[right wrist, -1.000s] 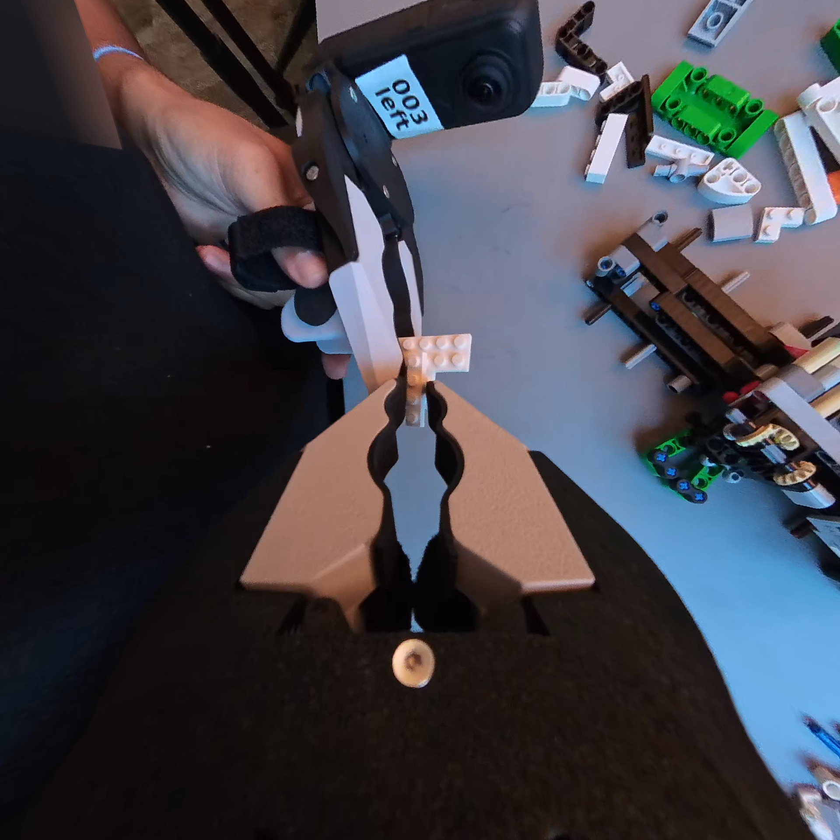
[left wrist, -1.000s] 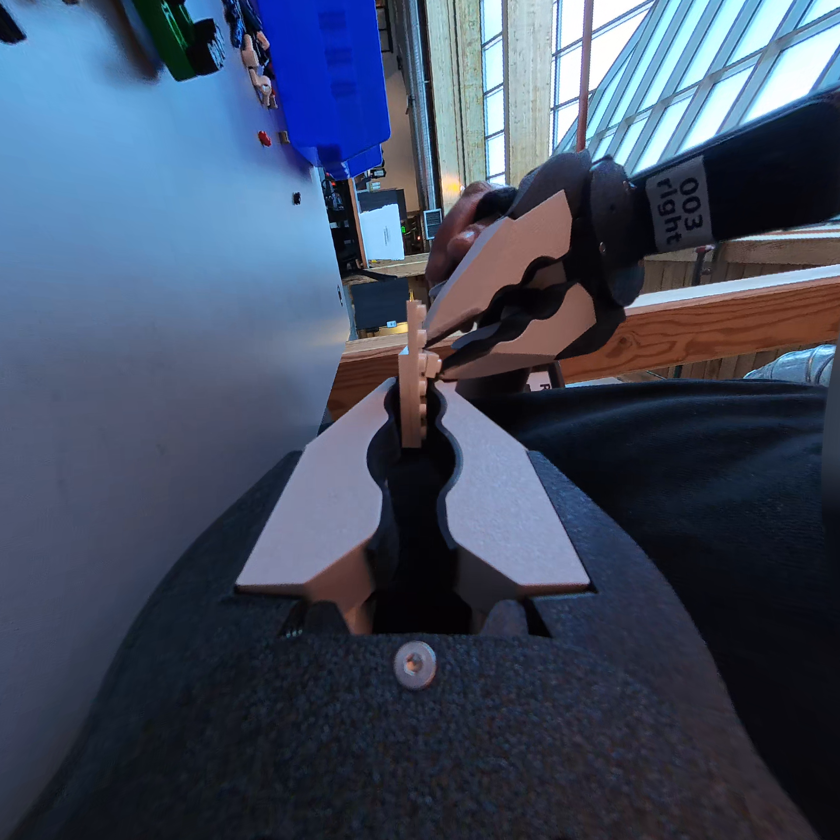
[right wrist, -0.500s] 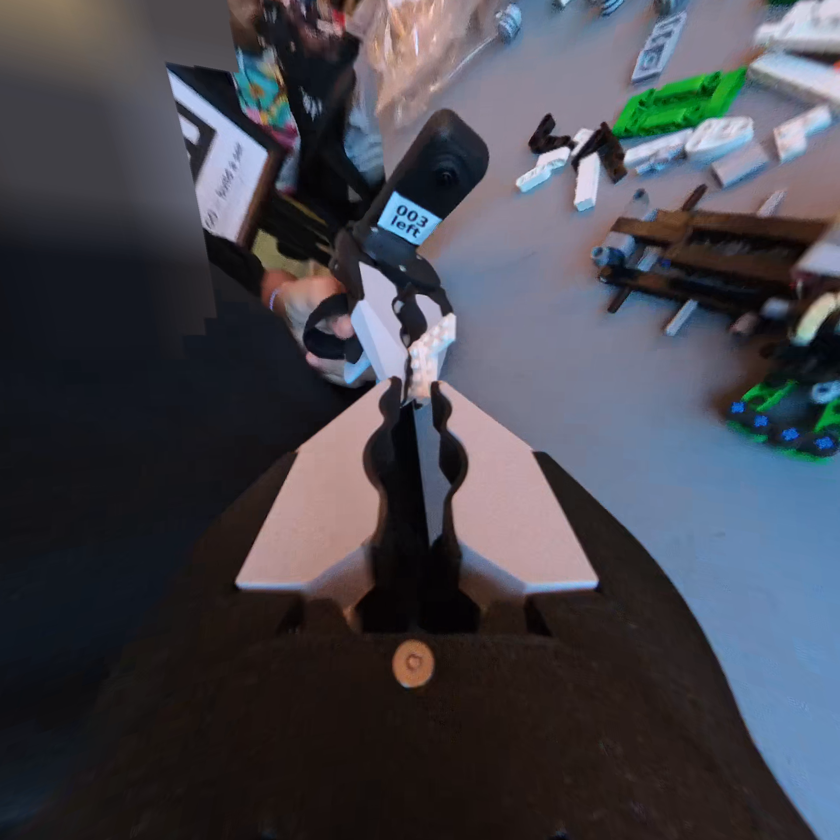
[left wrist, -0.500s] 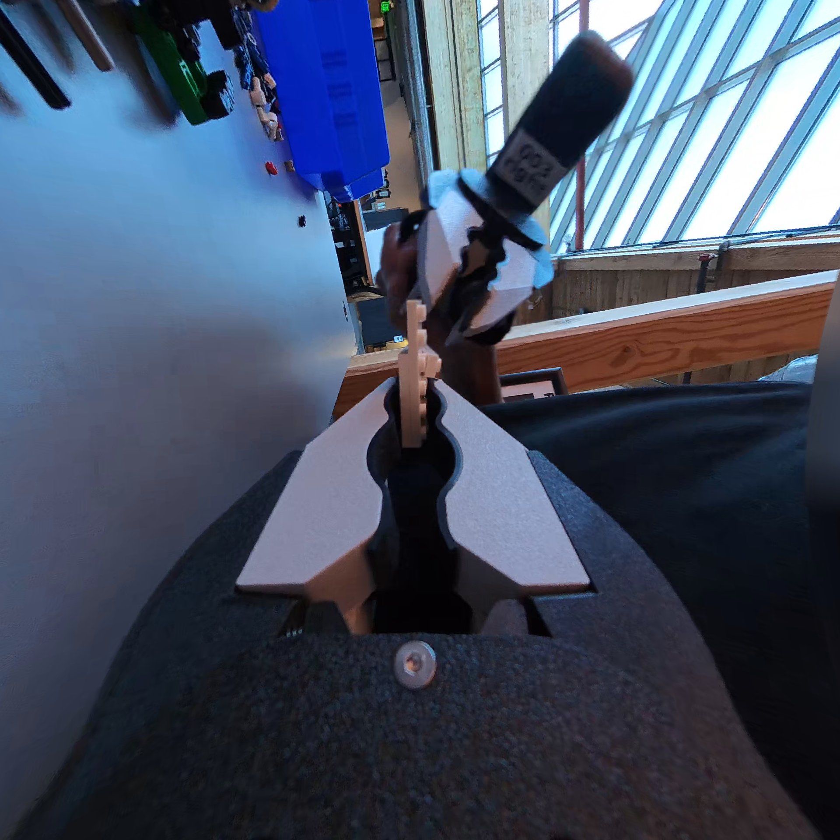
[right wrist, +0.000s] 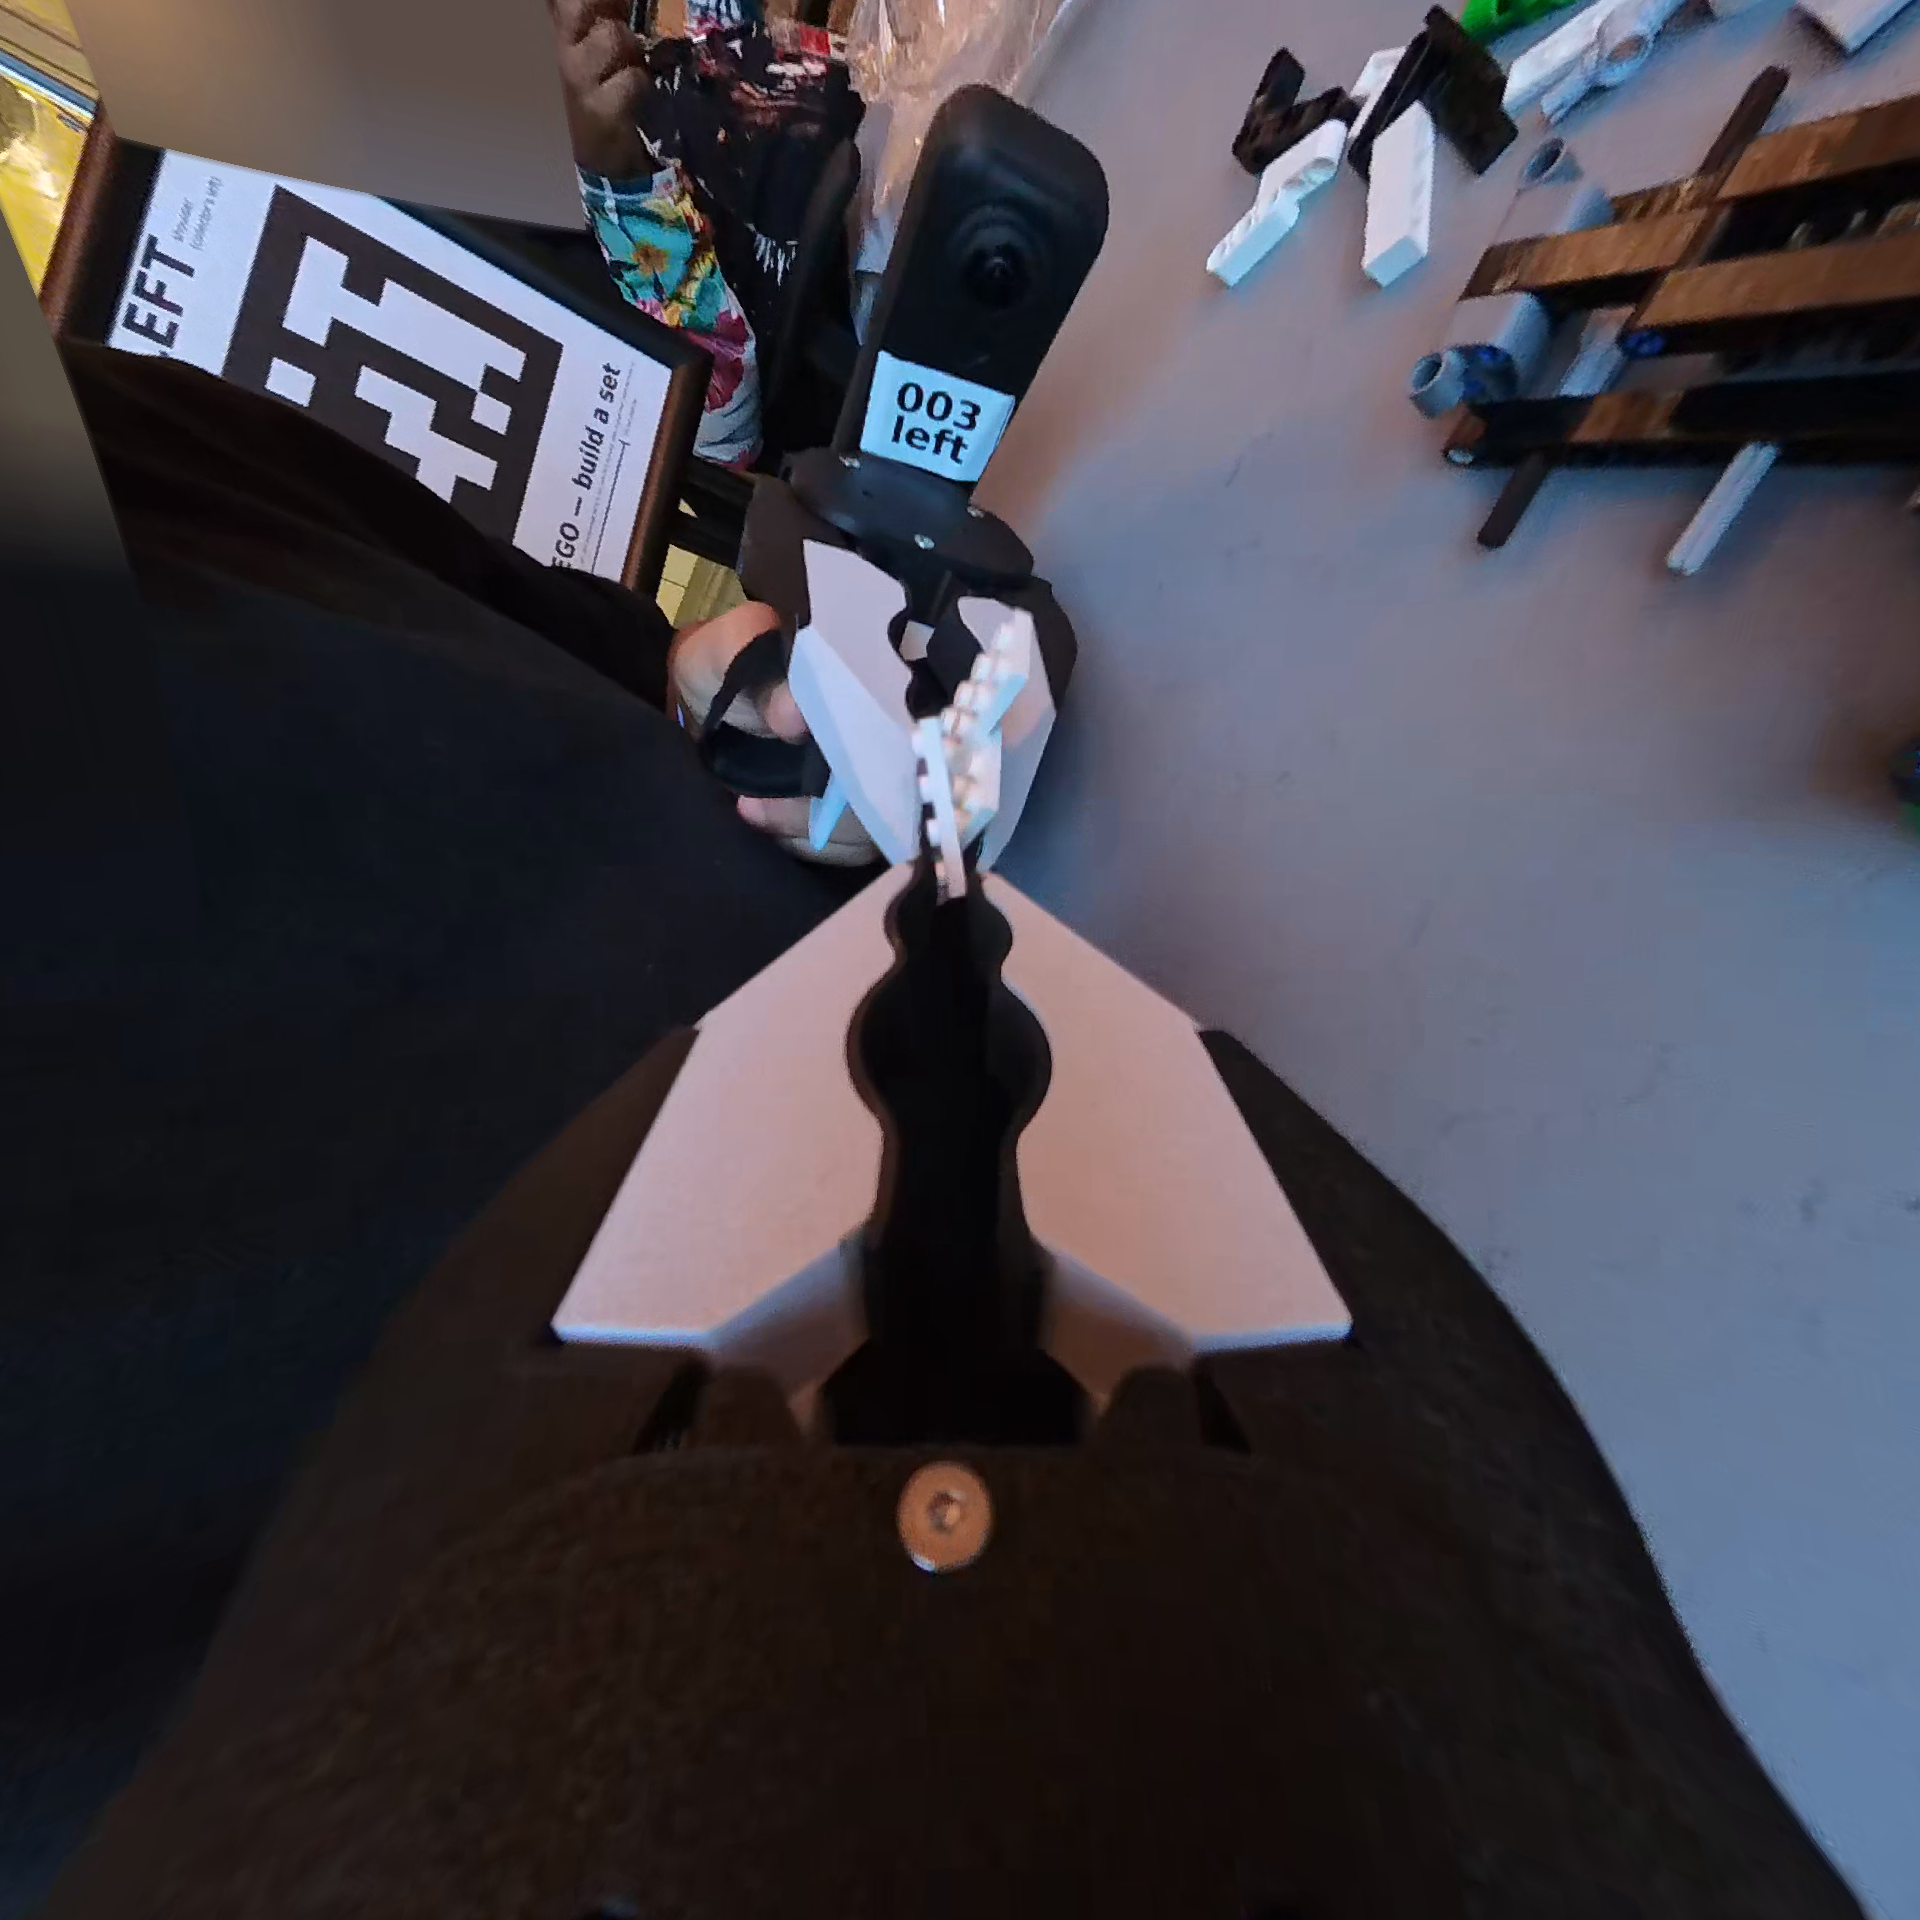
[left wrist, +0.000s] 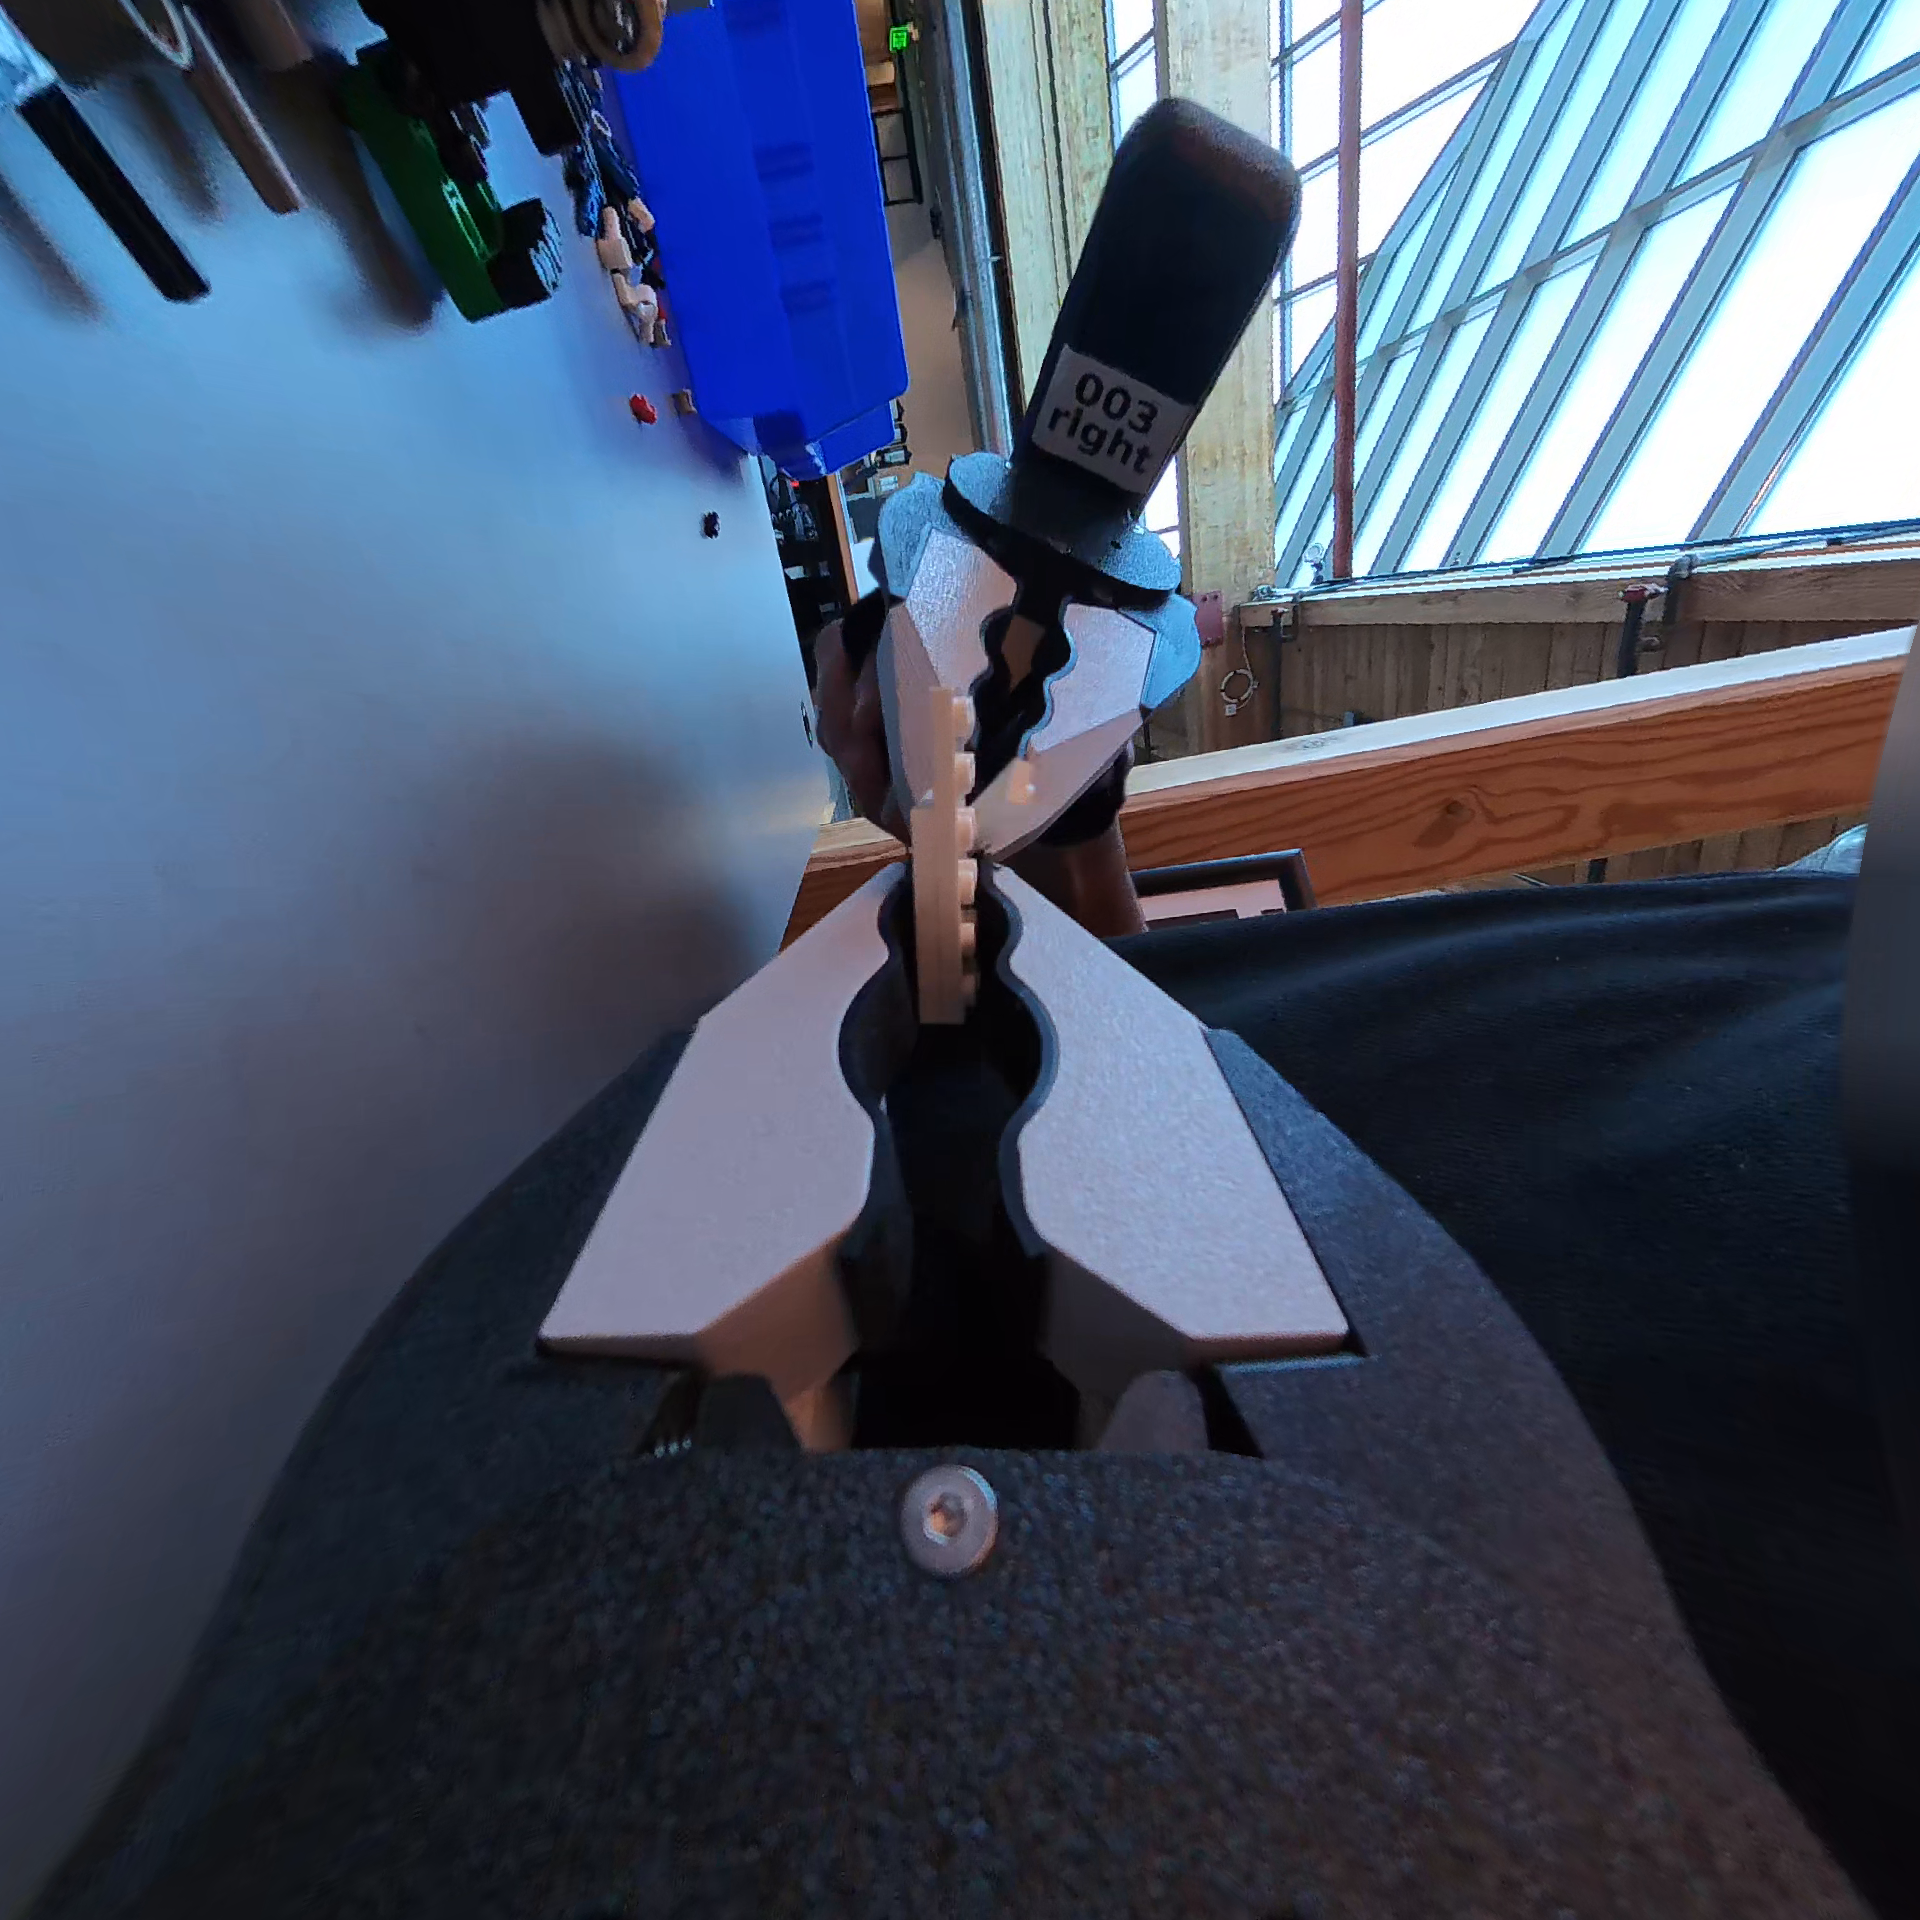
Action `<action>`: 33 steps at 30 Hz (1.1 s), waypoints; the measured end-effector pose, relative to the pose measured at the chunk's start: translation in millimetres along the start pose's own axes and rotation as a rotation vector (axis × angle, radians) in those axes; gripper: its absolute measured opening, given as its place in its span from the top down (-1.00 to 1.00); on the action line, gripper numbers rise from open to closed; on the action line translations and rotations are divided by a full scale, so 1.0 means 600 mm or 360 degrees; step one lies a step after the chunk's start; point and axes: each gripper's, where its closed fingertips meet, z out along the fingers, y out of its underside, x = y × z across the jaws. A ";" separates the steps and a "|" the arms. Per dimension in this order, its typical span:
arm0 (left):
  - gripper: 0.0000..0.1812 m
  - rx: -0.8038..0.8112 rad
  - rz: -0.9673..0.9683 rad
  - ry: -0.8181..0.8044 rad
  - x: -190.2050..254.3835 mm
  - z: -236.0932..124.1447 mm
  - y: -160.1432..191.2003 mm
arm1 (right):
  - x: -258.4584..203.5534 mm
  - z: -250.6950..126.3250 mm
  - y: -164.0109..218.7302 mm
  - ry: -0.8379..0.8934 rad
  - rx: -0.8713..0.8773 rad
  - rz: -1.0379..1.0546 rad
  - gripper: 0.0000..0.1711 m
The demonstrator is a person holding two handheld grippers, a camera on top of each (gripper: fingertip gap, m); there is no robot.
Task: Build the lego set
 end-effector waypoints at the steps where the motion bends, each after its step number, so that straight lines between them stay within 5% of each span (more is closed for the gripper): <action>1: 0.94 0.0000 0.0004 -0.0001 0.001 0.000 -0.001 | 0.000 -0.002 0.001 0.0006 -0.0013 0.0023 0.94; 18: 0.94 -0.0242 0.0206 -0.0163 -0.012 -0.001 0.025 | -0.010 -0.002 0.034 0.0090 -0.0603 0.0234 0.95; 33: 0.94 -0.0257 0.0136 -0.0025 0.000 0.008 0.035 | -0.019 -0.006 0.034 0.0033 -0.0673 0.0426 0.95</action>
